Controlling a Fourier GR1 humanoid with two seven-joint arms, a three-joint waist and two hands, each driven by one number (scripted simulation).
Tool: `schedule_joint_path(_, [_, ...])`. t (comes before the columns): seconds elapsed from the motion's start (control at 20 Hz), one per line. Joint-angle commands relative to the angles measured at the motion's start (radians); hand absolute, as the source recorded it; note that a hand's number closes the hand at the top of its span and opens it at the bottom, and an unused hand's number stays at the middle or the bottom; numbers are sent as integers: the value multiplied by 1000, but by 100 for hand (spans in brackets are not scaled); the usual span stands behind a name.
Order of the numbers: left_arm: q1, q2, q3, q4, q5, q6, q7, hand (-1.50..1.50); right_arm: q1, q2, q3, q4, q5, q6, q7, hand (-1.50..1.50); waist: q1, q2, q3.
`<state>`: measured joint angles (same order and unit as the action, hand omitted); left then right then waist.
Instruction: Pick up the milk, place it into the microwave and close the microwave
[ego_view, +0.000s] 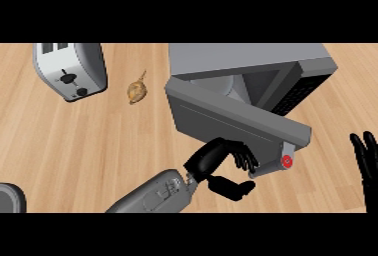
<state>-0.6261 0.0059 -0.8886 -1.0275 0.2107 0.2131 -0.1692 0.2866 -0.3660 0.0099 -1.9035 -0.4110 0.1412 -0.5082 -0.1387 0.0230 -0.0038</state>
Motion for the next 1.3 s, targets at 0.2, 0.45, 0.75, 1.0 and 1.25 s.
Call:
schedule_joint_path(0.2, [-135, -6, 16, 11, 196, 81, -104, 150, -56, -54, 5, -92, -48, 52, 58, -150, -90, 19, -3])
schedule_joint_path(0.45, [-231, -6, 41, 66, 264, 117, -99, 150, -79, -76, 4, -134, -77, 70, 88, -150, -143, 27, -1])
schedule_joint_path(0.75, [-336, -6, 61, 130, 330, 132, -109, 150, -98, -99, -7, -145, -123, 85, 123, -150, -186, 42, 2])
schedule_joint_path(1.0, [-383, -5, 58, 172, 375, 167, -114, 150, -126, -132, -17, -169, -154, 107, 152, -150, -214, 46, 2])
schedule_joint_path(1.25, [-443, -5, 79, 227, 402, 185, -121, 150, -146, -155, -24, -176, -179, 117, 179, -150, -246, 61, 3])
